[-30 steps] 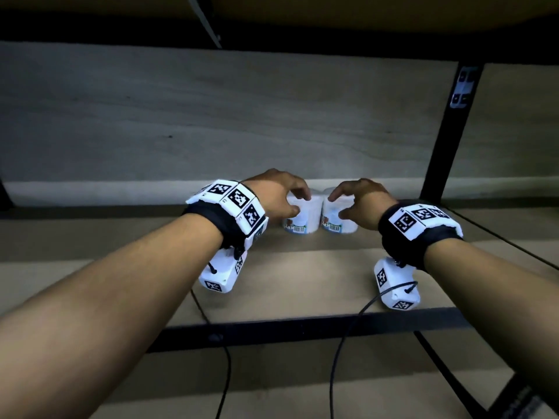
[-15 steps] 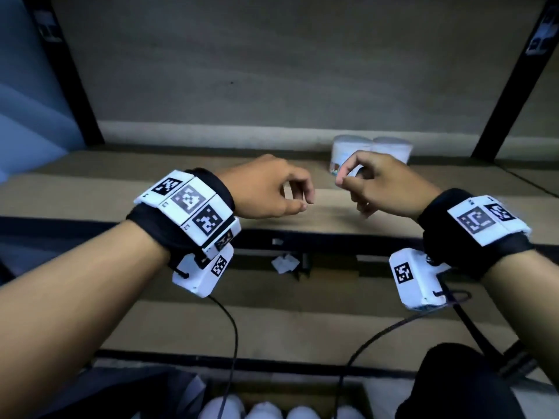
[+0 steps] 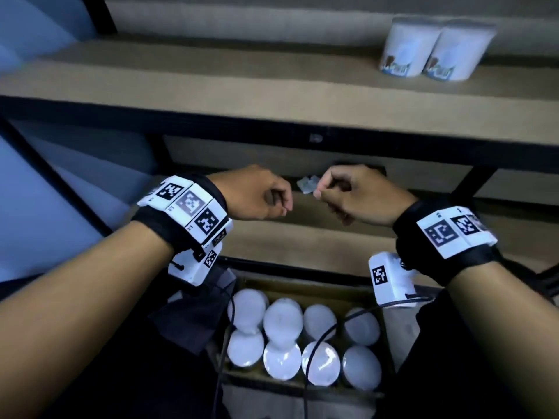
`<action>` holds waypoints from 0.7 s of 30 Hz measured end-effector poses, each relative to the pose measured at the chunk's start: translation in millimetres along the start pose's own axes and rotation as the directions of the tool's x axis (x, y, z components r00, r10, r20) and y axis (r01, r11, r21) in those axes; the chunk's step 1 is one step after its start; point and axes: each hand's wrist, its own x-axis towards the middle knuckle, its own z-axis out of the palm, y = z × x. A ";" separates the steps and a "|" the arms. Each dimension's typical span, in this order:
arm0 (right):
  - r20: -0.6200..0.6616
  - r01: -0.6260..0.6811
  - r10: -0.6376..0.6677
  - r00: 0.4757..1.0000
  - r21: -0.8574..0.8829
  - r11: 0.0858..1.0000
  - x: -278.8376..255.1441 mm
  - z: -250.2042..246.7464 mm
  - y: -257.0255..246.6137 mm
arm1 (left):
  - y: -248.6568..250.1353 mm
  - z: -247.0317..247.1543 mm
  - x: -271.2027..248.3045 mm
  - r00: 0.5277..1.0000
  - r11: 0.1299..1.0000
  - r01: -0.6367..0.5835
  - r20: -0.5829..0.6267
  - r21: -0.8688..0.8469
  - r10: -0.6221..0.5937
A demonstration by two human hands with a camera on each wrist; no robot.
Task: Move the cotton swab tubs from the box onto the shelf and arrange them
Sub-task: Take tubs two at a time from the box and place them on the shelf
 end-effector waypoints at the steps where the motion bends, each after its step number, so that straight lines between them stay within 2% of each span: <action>1: 0.020 -0.020 0.020 1.000 -0.014 1.000 1.1 10.9 6.0 | -7.2 10.3 0.9 1.000 1.000 0.016 0.022 -0.008 -0.015; 5: 0.124 -0.100 0.103 0.987 -0.030 0.994 3.1 65.6 32.3 | -39.1 61.7 -1.9 0.986 0.992 0.109 0.129 -0.056 -0.101; 7: 0.171 -0.123 0.143 0.975 -0.118 0.985 2.9 93.4 50.4 | -53.5 89.2 -6.3 0.972 0.985 0.156 0.192 -0.079 -0.138; 10: 0.242 -0.125 0.191 0.951 -0.263 0.957 1.2 134.9 83.6 | -72.7 125.9 -12.6 0.935 0.966 0.259 0.258 -0.023 -0.245; 14: 0.333 -0.152 0.249 0.910 -0.291 0.945 -11.5 180.6 106.1 | -90.5 168.4 -15.9 0.878 0.936 0.348 0.329 0.060 -0.347; 18: 0.369 -0.124 0.286 0.884 -0.406 0.905 -24.7 206.2 117.6 | -92.0 196.6 -24.0 0.906 0.955 0.293 0.309 0.036 -0.290; 21: 0.401 -0.116 0.305 0.864 -0.431 0.895 -37.7 222.0 125.9 | -90.2 223.4 -24.3 0.925 0.966 0.245 0.277 0.087 -0.260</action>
